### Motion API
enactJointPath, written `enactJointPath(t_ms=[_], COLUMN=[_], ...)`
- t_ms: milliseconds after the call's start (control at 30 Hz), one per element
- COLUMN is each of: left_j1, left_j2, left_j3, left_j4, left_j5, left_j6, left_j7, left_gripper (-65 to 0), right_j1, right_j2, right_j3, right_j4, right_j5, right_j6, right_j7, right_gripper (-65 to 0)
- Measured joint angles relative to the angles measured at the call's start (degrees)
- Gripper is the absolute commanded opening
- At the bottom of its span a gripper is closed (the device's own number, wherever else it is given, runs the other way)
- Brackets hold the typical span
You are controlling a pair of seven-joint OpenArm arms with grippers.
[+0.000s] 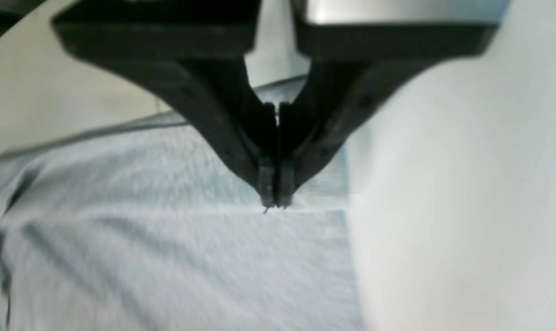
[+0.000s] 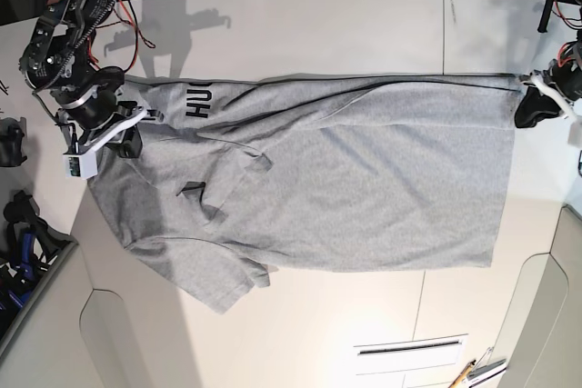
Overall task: Fold the T-shirt properly
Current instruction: 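Grasp the shirt side with the right gripper and flip it over, then pull the flipped shirt edge toward the robot with both grippers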
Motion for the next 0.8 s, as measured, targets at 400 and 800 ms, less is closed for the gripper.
enactJointPath(t_ms=[400,800], left_j1=[-1.4,-1.2], left_j2=[0.1,0.8], left_j3=[10.5,10.4], left_j4=[0.0,-0.2], left_j5=[14.2,14.5], left_j6=[6.3,7.1], left_j7=[-4.7,-4.2], left_gripper=[-65.0,-65.0], right_j1=[-6.0,-7.5], right_j2=[0.5,6.5], right_j3=[0.8,0.9], right_j4=[0.0,-9.4], right_j5=[-10.0,-10.8], right_j6=[-7.6,-9.0], right_j7=[5.2,10.0], right_gripper=[-65.0,-65.0])
